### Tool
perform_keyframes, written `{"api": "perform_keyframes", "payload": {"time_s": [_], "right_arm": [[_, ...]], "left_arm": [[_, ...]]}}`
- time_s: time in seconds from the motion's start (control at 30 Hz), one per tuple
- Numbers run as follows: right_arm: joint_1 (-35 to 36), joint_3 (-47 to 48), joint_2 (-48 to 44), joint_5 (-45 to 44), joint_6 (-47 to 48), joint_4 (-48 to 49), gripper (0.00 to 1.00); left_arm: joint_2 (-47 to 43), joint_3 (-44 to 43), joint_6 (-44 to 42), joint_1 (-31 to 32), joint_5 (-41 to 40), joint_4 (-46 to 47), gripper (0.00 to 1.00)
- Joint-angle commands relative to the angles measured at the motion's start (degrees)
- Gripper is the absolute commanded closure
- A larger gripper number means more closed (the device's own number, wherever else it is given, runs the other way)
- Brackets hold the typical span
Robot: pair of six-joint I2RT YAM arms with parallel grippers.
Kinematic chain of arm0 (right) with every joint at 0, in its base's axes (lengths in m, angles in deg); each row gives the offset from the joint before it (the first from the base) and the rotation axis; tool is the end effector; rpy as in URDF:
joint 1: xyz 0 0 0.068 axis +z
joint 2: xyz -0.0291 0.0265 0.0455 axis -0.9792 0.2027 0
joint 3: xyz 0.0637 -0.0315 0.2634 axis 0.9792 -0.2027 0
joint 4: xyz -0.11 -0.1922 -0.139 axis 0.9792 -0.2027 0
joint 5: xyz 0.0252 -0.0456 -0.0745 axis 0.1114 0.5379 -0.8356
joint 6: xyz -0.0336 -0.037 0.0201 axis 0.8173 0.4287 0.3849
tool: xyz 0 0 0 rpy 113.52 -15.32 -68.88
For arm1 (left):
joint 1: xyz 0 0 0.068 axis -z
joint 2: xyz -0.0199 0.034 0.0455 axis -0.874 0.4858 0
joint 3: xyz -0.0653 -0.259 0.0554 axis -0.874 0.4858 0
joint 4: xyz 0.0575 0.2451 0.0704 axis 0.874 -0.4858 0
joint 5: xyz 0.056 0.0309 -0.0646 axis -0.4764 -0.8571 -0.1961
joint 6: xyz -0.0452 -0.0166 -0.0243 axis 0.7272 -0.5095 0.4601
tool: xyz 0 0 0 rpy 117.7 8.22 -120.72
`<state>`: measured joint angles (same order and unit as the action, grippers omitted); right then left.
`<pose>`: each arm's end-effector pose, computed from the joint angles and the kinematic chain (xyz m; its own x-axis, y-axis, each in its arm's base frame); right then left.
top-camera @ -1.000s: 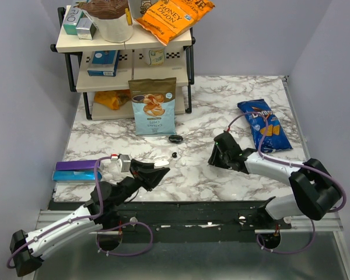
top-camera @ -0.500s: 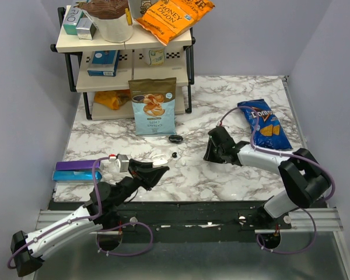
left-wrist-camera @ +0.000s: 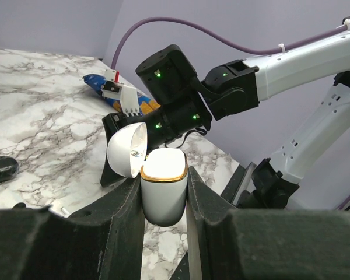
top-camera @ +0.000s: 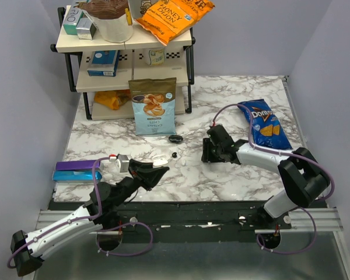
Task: Insert the wireless bluetooth earbuds into the charging case
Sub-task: Adjust the earbud at the center of the board, then pick up the earbud from the center of the board.
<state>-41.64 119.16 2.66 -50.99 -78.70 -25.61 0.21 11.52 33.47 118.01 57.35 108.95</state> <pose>0.2381 0.1730 0.1607 -0.8514 -0.0046 -0.5246 -0.1390 0.9662 0.2171 0.0663 -0.0969 0.2243 -0.2475 -0.5341 -0.8084 0.7747 0.3921 -0.4962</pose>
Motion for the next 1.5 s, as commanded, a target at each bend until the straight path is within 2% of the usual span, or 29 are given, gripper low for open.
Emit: {"api": "perform_keyframes", "payload": {"time_s": [0.0, 0.13, 0.3, 0.63, 0.87, 1.47], "right_arm": [[-0.28, 0.22, -2.90, -3.92, -0.56, -5.34, 0.37], [-0.28, -0.03, -5.62, -5.86, -6.35, -8.16, 0.36], [-0.28, -1.62, -3.70, -2.53, -13.40, -7.11, 0.40], [-0.28, 1.45, 2.19, -2.26, -12.08, -6.93, 0.44], [-0.28, 2.16, 4.13, -2.52, -11.12, -7.81, 0.51], [2.53, 3.48, 6.85, -5.42, -10.50, -14.22, 0.53]], "left_arm": [[-0.30, 2.79, -0.53, 0.23, 0.27, 1.81, 1.00], [-0.30, 2.79, -0.71, 0.31, -0.17, 1.81, 1.00], [0.23, 2.79, -0.62, 0.31, -1.04, 1.98, 1.00], [0.05, 2.70, -0.62, 0.40, -0.87, 2.07, 1.00], [0.05, 2.70, -0.71, 0.49, -0.96, 1.72, 1.00], [-0.82, 2.35, -0.97, 1.02, -0.87, 0.22, 1.00]]}}
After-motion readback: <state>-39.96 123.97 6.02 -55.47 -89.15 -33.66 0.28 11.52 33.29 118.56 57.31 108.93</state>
